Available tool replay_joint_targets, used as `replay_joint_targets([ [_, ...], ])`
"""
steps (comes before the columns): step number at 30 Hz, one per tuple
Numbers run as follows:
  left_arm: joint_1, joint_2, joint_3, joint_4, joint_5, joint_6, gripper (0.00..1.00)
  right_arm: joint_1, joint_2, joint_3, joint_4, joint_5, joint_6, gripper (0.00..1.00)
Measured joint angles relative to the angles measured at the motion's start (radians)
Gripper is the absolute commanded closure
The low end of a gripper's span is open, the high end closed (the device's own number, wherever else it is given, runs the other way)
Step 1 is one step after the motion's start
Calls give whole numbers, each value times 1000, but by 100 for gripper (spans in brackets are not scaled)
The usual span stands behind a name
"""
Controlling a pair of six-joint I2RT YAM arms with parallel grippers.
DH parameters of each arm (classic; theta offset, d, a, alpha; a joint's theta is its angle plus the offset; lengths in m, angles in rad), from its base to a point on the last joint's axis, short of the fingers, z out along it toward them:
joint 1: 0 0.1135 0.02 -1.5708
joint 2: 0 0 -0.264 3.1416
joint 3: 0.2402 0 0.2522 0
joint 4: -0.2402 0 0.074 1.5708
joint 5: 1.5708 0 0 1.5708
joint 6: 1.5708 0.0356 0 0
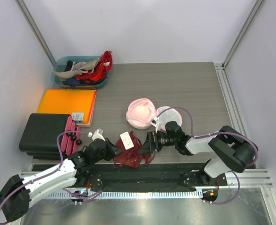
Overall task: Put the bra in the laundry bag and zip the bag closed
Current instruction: Pick up the bra from the center of the board.
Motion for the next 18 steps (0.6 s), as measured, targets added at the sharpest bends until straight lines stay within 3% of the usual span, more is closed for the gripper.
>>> replay_joint_targets([
  [10,0,10,-2,4,0,-17,100,113,67,-59,270,126,192,2],
  [18,0,12,-13,23,3,-21,100,198,227,-59,472,184,285,16],
])
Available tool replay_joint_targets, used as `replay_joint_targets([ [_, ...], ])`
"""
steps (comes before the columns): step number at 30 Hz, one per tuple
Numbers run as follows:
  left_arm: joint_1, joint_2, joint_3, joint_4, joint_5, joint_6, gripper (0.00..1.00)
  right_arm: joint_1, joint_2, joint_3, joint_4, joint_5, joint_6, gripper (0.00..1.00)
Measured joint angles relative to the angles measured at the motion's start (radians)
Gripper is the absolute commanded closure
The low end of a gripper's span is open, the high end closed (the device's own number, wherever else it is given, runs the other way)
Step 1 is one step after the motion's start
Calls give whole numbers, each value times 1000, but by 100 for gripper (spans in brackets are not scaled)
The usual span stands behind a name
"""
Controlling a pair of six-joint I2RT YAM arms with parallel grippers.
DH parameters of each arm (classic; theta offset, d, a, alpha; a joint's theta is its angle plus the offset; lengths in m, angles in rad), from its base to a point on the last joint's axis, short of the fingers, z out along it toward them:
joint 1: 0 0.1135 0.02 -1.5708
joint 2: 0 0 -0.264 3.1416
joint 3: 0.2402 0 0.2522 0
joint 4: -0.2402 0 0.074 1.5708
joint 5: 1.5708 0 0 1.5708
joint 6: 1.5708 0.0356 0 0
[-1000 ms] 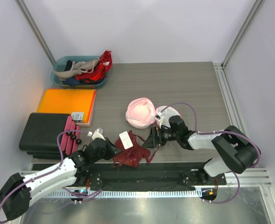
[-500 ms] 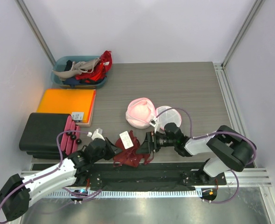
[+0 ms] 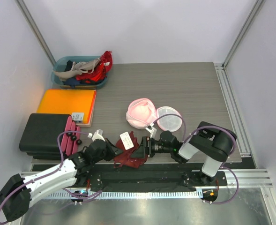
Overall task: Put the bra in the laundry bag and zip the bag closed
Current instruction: Pick up the bra from the center of the board.
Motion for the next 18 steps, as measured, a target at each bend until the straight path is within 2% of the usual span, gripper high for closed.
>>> replay_joint_targets([
  [3,0,-1,-4,3,2,0,100,25,21,1,33,32,17,23],
  [4,0,-2,-4,3,4,0,100,33,21,1,37,45,22,28],
  [6,0,-5,-4,3,7,-1,100,46,21,2,37,71,29,29],
  [9,0,-9,-5,3,8,-3,100,60,21,4,35,106,32,36],
  [12,0,-9,-5,3,9,-3,100,75,22,13,34,136,35,53],
  [13,0,-10,-6,3,11,-3,100,78,25,16,37,146,39,66],
  [14,0,-10,-7,3,12,-3,99,80,28,18,37,154,43,73],
  [15,0,-12,-8,2,13,-3,91,80,35,20,42,164,49,79],
  [16,0,-18,-11,1,13,-3,84,80,41,21,44,171,56,89],
  [17,0,-25,-11,-6,11,-3,73,80,45,21,45,175,61,95],
  [18,0,-34,-11,-19,11,-3,55,80,47,21,44,177,63,98],
])
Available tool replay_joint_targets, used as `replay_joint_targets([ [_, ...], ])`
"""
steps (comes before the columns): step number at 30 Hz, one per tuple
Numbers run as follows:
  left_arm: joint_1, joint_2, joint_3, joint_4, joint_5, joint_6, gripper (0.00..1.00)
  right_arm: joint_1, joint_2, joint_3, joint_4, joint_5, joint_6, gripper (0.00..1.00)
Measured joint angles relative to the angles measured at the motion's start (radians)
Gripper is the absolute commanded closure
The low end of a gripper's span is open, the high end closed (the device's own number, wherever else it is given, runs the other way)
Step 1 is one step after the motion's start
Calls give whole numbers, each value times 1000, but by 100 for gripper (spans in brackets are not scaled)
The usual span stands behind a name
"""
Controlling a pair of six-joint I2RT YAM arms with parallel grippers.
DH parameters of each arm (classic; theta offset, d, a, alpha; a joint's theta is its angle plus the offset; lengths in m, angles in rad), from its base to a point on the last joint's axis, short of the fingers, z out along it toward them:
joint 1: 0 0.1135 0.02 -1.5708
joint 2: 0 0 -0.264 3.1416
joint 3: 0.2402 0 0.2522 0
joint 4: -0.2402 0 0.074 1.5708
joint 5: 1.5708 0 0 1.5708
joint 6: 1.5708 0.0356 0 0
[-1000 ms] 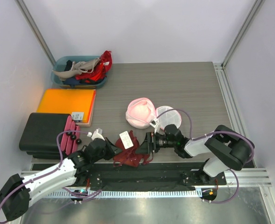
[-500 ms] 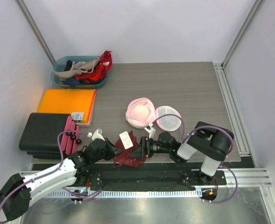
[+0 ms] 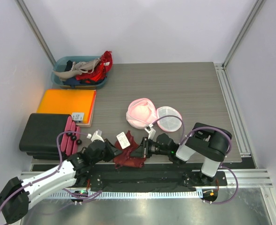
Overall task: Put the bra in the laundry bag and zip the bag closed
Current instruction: Pick up the bra from the center of the board, then place the bra in the laundry bag.
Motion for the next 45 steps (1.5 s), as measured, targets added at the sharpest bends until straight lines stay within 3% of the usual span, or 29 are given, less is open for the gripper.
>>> replay_joint_targets([
  [3,0,-67,6,-71,-13,0,33,1,0,13,-22,5,-8,99],
  [5,0,-145,25,-146,-31,4,28,1,-6,18,-29,5,-18,99],
  [16,0,-576,168,-601,-155,33,31,14,-248,5,-279,-5,-128,99],
  [24,0,-601,296,-642,-190,129,25,16,-546,92,-703,-8,-252,99],
  [29,0,-331,449,-541,-231,256,31,-20,-733,213,-995,26,-312,99],
  [34,0,50,673,-454,-251,389,34,-200,-792,353,-1273,55,-361,99],
  [40,23,410,899,-402,-220,536,32,-453,-745,511,-1514,56,-461,99],
  [45,114,672,1066,-360,-128,629,43,-589,-601,668,-1620,25,-560,99],
])
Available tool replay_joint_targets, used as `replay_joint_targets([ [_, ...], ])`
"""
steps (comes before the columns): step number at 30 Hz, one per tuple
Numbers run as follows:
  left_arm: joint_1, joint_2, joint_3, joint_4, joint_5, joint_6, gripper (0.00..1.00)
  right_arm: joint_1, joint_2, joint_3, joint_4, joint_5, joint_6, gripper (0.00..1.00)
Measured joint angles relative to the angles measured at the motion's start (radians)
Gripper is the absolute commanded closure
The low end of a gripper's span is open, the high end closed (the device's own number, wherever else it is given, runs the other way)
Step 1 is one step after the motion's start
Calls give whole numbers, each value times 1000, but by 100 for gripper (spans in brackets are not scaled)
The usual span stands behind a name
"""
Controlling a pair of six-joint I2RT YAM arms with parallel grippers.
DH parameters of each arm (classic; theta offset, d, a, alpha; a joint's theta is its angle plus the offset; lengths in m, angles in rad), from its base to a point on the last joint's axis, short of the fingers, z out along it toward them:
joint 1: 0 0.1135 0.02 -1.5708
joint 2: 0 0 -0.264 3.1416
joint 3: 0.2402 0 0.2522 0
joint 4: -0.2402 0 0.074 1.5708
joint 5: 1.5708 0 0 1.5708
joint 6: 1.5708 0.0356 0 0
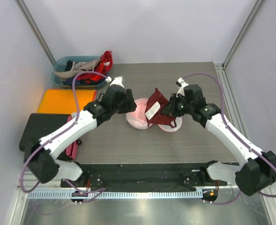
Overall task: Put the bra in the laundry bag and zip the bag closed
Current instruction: Place the bra in the laundry bag.
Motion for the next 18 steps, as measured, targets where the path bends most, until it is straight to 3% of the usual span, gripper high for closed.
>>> replay_joint_targets([
  [5,117,193,62,63,154,36,39,-47,150,104,-44,-35,-77,99],
  [9,151,325,116,71,212,54,44,-48,243,164,-51,-66,-107,99],
  [10,151,346,125,69,217,59,47,-48,266,182,-52,-76,-110,99],
  [11,151,360,134,68,218,63,58,-48,283,195,-51,-82,-113,99],
  [14,152,398,167,70,219,76,75,-48,342,235,-45,-117,-114,99],
  [18,154,401,169,92,224,80,88,-48,386,247,-39,-169,-112,99],
])
